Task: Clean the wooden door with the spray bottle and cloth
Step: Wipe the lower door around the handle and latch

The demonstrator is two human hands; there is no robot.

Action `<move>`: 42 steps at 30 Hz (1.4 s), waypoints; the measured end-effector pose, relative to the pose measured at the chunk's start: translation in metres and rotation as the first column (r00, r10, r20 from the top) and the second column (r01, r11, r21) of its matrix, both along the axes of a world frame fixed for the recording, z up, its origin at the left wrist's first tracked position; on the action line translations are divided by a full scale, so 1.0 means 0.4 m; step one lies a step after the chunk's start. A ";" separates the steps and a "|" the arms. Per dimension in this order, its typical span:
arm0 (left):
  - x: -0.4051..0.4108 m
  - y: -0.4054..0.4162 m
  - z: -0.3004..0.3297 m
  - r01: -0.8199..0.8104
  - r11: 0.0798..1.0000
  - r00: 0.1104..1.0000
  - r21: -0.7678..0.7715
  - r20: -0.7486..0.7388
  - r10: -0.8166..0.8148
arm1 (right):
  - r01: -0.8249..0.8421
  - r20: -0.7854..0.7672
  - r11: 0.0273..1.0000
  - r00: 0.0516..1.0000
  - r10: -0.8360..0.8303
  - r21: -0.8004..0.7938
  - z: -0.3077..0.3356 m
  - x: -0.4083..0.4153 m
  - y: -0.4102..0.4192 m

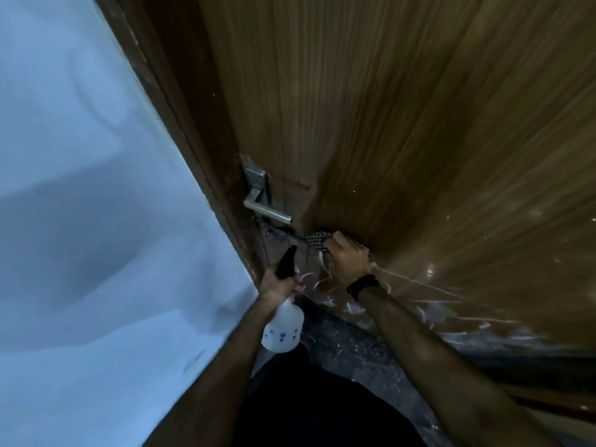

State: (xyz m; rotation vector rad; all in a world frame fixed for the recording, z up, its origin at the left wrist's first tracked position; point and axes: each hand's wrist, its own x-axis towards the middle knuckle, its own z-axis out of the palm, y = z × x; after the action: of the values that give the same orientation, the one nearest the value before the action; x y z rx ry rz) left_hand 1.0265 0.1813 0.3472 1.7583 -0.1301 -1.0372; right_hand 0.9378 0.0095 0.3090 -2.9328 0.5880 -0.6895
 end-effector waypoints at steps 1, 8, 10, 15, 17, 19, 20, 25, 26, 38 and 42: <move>-0.001 -0.001 0.001 -0.024 1.000 1.000 -0.004 0.007 0.024 | -0.061 0.023 0.997 0.998 0.062 -0.045 0.007 0.027 0.002; -0.014 0.011 0.025 -0.183 0.982 0.982 0.038 0.048 0.181 | -0.172 -0.095 0.970 0.983 0.157 -0.172 0.047 0.151 0.043; -0.020 0.022 0.020 -0.231 0.971 0.973 0.051 0.033 0.230 | -0.181 -0.130 0.973 0.978 0.162 -0.146 0.033 0.119 0.038; -0.030 0.042 0.014 -0.280 0.959 0.960 0.052 0.035 0.278 | -0.163 -0.175 0.986 0.972 0.155 -0.030 0.002 0.059 0.015; -0.033 0.043 0.009 -0.241 0.970 0.969 0.041 0.056 0.239 | -0.129 -0.145 0.991 0.982 0.125 -0.017 0.014 0.071 0.022; -0.008 0.049 0.019 -0.189 0.981 0.980 0.036 0.070 0.187 | -0.134 -0.075 0.990 0.989 0.131 -0.041 0.035 0.119 0.038; 0.000 0.048 0.020 -0.165 0.985 0.984 0.043 0.078 0.161 | -0.137 -0.058 0.990 0.989 0.135 -0.041 0.052 0.144 0.041; 0.084 0.094 0.022 -0.045 0.996 0.993 0.078 0.109 0.036 | -0.061 -0.090 0.995 0.994 0.054 -0.075 0.049 0.223 0.080; 0.096 0.101 0.018 -0.026 0.997 0.993 0.070 0.116 0.018 | -0.058 -0.045 0.995 0.997 0.055 -0.078 0.036 0.203 0.076; 0.056 0.054 -0.059 0.453 0.892 0.892 0.005 0.017 -0.453 | 0.509 0.085 0.837 0.842 -0.533 0.200 0.051 -0.185 0.053; -0.019 0.014 -0.071 0.502 0.856 0.865 0.126 -0.063 -0.498 | 0.569 0.368 0.718 0.618 -0.695 0.401 0.097 -0.279 0.054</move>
State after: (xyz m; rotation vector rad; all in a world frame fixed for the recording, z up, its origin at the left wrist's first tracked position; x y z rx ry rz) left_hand 1.0187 0.1869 0.3189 1.8815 -0.5345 -1.4740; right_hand 0.8261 0.0313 0.3478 -2.1082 1.5424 -1.2664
